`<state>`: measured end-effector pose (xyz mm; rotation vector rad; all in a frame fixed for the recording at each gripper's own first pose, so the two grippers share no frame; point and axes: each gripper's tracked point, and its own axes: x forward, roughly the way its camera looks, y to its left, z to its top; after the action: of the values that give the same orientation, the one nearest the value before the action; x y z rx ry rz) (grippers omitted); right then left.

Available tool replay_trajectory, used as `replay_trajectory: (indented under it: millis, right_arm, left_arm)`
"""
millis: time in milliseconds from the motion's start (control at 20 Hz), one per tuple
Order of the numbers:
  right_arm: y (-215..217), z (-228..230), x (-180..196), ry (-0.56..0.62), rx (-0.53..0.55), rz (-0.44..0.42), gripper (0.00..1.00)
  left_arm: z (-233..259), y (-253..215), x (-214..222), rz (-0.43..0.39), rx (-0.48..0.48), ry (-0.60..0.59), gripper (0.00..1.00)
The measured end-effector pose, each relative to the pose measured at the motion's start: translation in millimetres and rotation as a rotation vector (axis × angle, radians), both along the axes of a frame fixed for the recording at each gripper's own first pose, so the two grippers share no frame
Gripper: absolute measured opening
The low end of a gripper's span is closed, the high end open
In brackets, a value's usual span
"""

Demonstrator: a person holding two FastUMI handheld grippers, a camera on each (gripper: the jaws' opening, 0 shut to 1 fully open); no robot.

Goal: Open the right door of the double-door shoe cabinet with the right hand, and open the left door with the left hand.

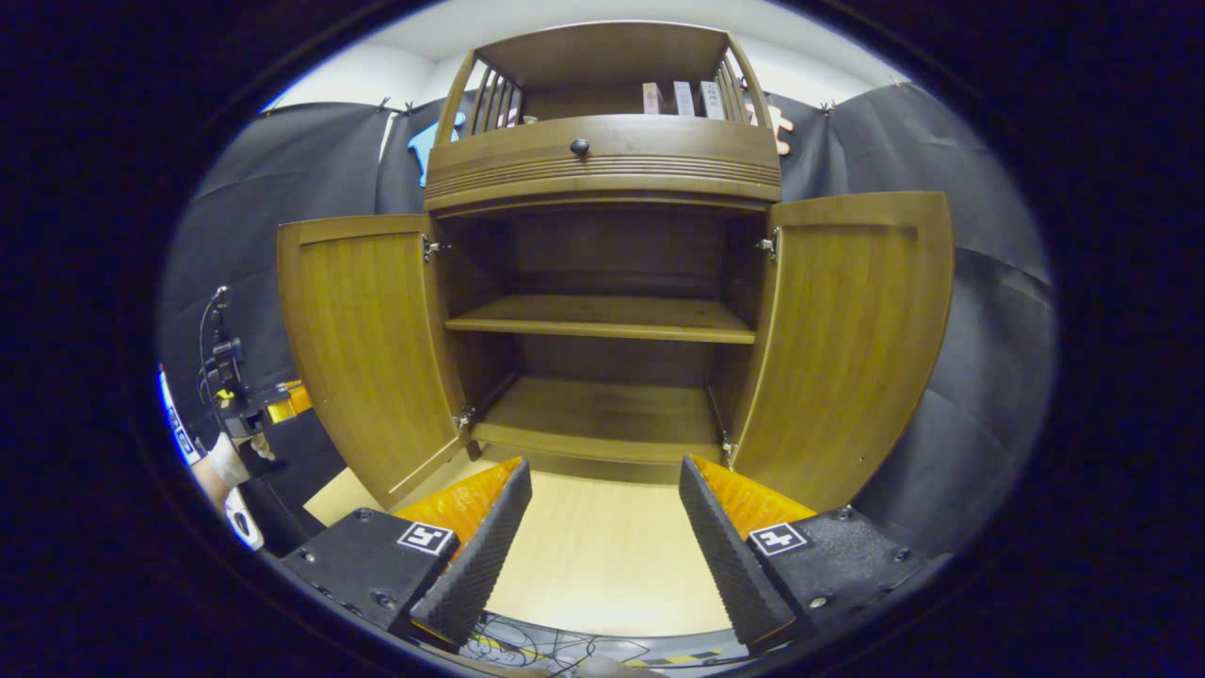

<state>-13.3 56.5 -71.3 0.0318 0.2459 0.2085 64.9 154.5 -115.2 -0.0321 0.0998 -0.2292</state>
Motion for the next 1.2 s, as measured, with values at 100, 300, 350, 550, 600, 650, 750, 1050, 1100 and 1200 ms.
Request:
replay_trajectory:
  millis: [100,300,350,550,600,650,750,1050,1100,1200]
  right_arm:
    - [-2.2,-0.4,2.2,0.003,0.02,0.011,0.99]
    - [-9.5,2.6,5.7,-0.016,0.006,0.05,0.99]
    - [-11.3,3.1,4.1,-0.019,0.002,0.066,0.99]
    - [-27.6,3.4,2.0,-0.023,-0.026,0.105,0.99]
    - [-32.2,5.3,-0.8,-0.027,-0.024,0.114,0.99]
    - [-38.1,8.0,-1.9,-0.034,-0.023,0.116,0.99]
    - [-45.6,9.3,-3.6,-0.037,-0.017,0.127,0.99]
    - [-70.2,23.1,-8.0,-0.075,0.022,0.122,0.99]
    - [-74.9,26.0,-8.6,-0.081,0.029,0.114,0.99]
    - [-86.7,33.1,-7.7,-0.096,0.042,0.091,0.99]
  left_arm:
    - [-2.9,5.9,-15.7,0.025,-0.026,0.021,0.18]
    - [-4.8,17.5,-51.4,0.126,-0.003,0.028,0.7]
    - [-4.5,17.4,-61.0,0.155,0.011,0.037,0.83]
    - [-0.4,-8.5,-96.9,0.235,-0.001,0.085,0.95]
    - [5.1,-19.8,-104.2,0.246,-0.009,0.086,0.95]
    - [10.9,-30.0,-110.1,0.258,-0.006,0.083,0.95]
    - [28.2,-49.1,-120.8,0.289,0.019,0.061,0.95]
    - [93.4,-107.2,-117.7,0.355,0.065,-0.013,0.95]
    - [103.1,-117.5,-113.9,0.353,0.069,-0.023,0.95]
    - [113.6,-143.9,-107.1,0.336,0.055,-0.037,0.95]
